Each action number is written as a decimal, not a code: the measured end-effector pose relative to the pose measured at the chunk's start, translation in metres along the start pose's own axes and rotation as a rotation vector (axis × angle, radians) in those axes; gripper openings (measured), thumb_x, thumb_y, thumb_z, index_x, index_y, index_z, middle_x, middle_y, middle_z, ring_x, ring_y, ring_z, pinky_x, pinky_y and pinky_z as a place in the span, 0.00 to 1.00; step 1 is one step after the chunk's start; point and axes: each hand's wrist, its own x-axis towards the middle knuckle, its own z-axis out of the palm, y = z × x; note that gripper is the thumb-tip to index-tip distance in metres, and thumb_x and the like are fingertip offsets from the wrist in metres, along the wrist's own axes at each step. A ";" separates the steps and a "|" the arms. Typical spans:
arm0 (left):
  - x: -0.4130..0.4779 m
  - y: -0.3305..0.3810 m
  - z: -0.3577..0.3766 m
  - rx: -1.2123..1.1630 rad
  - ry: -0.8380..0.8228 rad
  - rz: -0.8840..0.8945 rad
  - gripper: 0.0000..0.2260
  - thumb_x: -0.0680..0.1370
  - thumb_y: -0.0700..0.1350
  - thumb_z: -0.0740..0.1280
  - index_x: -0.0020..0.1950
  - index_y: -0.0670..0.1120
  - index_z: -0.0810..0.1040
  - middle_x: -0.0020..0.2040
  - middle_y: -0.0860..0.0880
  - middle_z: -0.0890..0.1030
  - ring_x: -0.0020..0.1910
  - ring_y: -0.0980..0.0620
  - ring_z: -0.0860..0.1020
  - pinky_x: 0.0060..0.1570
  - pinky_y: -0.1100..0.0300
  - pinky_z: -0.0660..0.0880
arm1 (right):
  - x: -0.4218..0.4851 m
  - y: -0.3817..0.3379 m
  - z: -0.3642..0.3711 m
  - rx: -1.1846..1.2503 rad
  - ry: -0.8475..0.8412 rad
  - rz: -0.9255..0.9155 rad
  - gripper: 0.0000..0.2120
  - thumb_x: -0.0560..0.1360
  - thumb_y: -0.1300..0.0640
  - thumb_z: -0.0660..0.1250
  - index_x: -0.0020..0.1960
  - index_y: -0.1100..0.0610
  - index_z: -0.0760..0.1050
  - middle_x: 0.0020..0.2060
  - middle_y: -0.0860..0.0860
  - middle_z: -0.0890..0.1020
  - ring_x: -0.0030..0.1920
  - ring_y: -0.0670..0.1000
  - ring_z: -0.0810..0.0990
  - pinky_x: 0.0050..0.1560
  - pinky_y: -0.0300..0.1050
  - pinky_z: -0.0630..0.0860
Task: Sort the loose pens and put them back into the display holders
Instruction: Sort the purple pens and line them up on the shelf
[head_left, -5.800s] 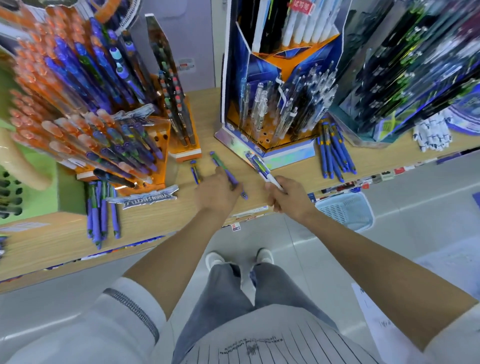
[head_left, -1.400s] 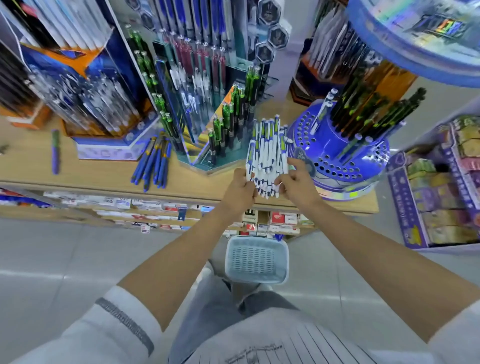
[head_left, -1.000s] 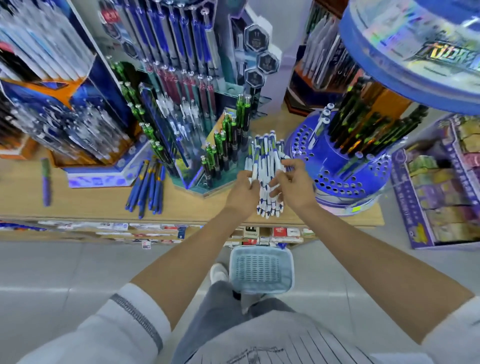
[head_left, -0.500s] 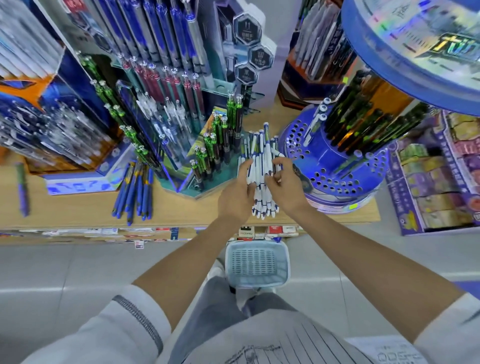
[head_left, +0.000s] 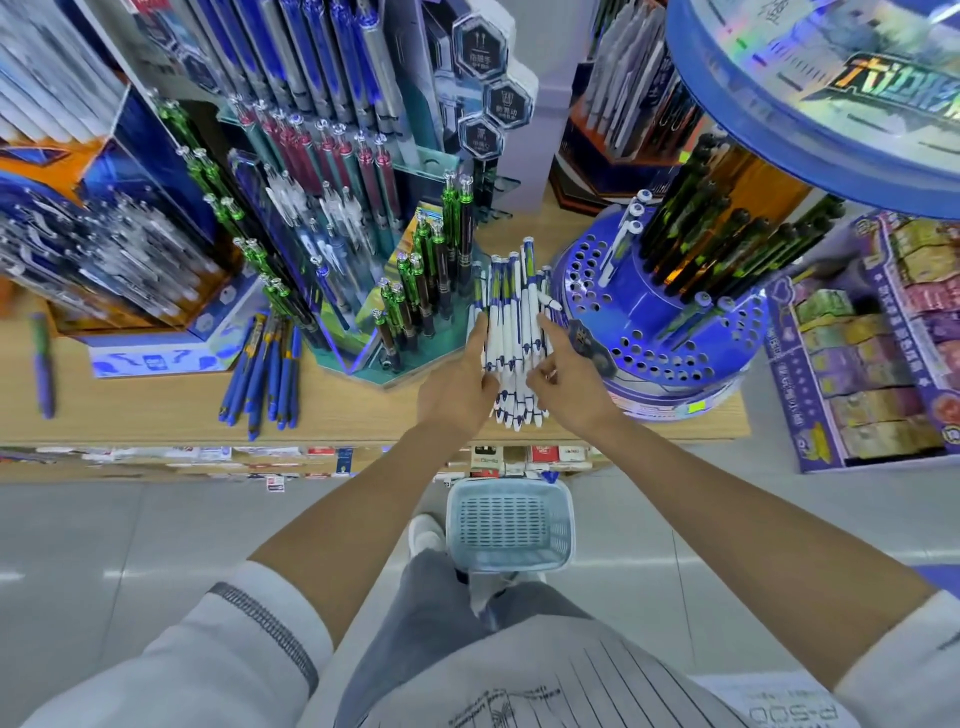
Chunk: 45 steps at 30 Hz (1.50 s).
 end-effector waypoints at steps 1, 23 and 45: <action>-0.001 -0.001 0.000 0.004 0.010 0.008 0.33 0.81 0.44 0.59 0.79 0.54 0.43 0.30 0.48 0.71 0.29 0.48 0.71 0.29 0.56 0.65 | -0.001 0.000 -0.001 0.001 0.011 -0.004 0.33 0.78 0.63 0.63 0.78 0.50 0.52 0.35 0.49 0.75 0.34 0.48 0.75 0.50 0.53 0.79; -0.119 -0.201 -0.049 0.137 0.365 -0.310 0.26 0.76 0.50 0.65 0.71 0.42 0.67 0.73 0.38 0.65 0.72 0.38 0.62 0.66 0.43 0.64 | -0.046 -0.059 0.149 -0.471 -0.293 -0.437 0.27 0.74 0.52 0.69 0.71 0.55 0.68 0.74 0.57 0.65 0.71 0.58 0.65 0.69 0.53 0.63; -0.160 -0.479 -0.216 0.061 0.176 -0.152 0.27 0.78 0.45 0.62 0.76 0.47 0.61 0.78 0.44 0.57 0.77 0.42 0.53 0.72 0.49 0.55 | -0.002 -0.283 0.424 -0.410 -0.245 -0.570 0.19 0.73 0.65 0.66 0.64 0.61 0.73 0.62 0.59 0.72 0.64 0.58 0.71 0.60 0.50 0.70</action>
